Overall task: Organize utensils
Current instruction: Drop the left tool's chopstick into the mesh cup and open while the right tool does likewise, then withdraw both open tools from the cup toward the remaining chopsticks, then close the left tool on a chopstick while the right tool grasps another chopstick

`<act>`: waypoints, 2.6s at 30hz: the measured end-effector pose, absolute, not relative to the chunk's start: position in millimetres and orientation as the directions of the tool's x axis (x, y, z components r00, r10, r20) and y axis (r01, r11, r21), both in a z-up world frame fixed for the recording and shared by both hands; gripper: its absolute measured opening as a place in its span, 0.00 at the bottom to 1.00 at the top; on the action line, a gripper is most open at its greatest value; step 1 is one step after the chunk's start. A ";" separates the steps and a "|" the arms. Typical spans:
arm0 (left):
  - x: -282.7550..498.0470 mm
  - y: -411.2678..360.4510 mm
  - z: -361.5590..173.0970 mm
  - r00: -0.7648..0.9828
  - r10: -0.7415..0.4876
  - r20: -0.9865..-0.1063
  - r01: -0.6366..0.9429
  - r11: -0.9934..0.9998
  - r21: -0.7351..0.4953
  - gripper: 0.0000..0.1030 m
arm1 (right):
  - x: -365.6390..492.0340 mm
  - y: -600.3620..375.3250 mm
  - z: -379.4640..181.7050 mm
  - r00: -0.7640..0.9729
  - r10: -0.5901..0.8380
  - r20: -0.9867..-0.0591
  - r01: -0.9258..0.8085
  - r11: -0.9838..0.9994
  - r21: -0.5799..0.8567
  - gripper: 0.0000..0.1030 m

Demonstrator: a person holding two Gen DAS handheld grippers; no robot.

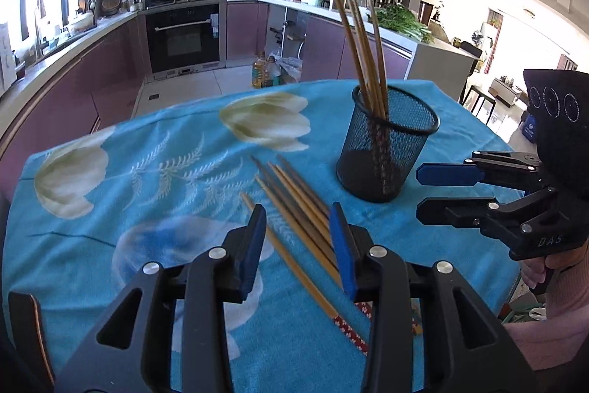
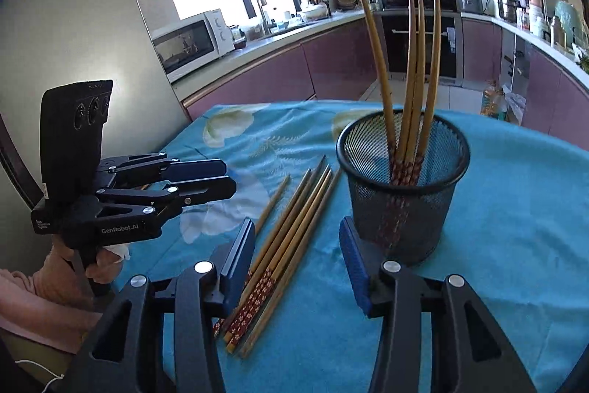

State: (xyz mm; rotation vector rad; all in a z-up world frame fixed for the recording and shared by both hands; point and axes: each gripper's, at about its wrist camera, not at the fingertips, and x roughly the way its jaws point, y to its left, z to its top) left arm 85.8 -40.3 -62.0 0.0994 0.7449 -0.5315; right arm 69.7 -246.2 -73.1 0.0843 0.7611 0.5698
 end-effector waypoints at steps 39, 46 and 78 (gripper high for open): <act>95.9 -48.9 -112.7 0.520 -0.323 -0.791 0.447 0.892 -0.071 0.19 | 79.8 -214.5 -114.8 0.537 0.345 -0.770 -0.394 0.909 0.133 0.33; 99.5 -50.2 -113.7 0.524 -0.320 -0.789 0.443 0.894 -0.068 0.19 | 97.9 -205.0 -117.0 0.554 0.314 -0.771 -0.366 0.924 0.113 0.30; 94.8 -48.9 -111.6 0.501 -0.371 -0.782 0.448 0.884 -0.132 0.08 | 88.5 -216.3 -112.7 0.504 0.452 -0.736 -0.393 0.879 0.270 0.06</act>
